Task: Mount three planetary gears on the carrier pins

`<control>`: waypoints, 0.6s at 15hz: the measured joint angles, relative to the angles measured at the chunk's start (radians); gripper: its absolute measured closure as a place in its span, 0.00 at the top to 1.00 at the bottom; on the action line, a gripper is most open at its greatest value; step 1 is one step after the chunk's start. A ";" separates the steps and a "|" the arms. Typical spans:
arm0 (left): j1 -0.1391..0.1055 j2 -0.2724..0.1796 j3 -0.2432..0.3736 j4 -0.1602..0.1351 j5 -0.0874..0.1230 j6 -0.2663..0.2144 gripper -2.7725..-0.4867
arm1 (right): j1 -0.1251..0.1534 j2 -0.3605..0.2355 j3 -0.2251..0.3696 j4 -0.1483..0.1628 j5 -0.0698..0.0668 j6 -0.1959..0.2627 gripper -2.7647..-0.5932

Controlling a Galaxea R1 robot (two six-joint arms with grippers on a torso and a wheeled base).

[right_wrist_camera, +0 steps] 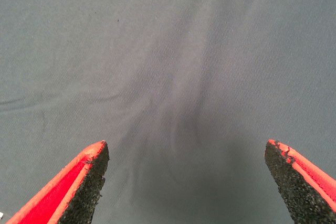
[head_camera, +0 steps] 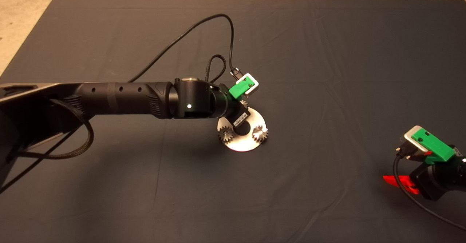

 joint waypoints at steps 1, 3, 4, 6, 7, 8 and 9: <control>0.000 0.000 0.000 0.000 -0.003 0.000 0.25 | 0.000 0.000 0.000 0.000 0.000 0.000 0.74; 0.000 -0.002 0.000 0.000 -0.006 0.000 0.25 | 0.000 0.000 0.000 0.000 0.000 0.000 0.74; 0.000 -0.002 0.000 0.000 -0.006 0.000 0.29 | 0.000 0.000 0.000 0.000 0.000 0.000 0.74; 0.000 -0.005 0.000 0.000 -0.005 0.000 0.34 | 0.000 0.000 0.000 0.000 0.000 0.000 0.74; 0.000 -0.008 0.000 0.000 -0.005 0.000 0.37 | 0.000 0.000 0.000 0.000 0.000 0.000 0.74; 0.000 -0.009 0.000 0.000 -0.005 0.000 0.37 | 0.000 0.000 0.000 0.000 0.000 0.000 0.74; 0.000 -0.010 0.000 0.000 -0.005 0.000 0.42 | 0.000 0.000 0.000 0.000 0.000 0.000 0.74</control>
